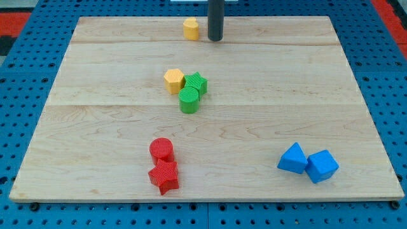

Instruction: Move the yellow heart to the top left of the green star

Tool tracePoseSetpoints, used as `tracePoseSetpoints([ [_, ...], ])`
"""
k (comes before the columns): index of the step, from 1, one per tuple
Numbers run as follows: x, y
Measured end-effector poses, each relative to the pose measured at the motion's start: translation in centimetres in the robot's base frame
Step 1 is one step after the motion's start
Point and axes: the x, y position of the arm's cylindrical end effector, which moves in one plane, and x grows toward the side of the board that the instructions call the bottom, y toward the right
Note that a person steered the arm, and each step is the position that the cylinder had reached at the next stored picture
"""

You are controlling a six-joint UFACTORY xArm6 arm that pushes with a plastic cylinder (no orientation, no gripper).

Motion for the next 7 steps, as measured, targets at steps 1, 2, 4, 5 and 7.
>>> tracePoseSetpoints([
  [1, -3.6, 1.8],
  [2, -4.9, -0.6],
  [4, -4.4, -7.7],
  [5, -2.1, -8.7],
  [7, 0.3, -5.8],
])
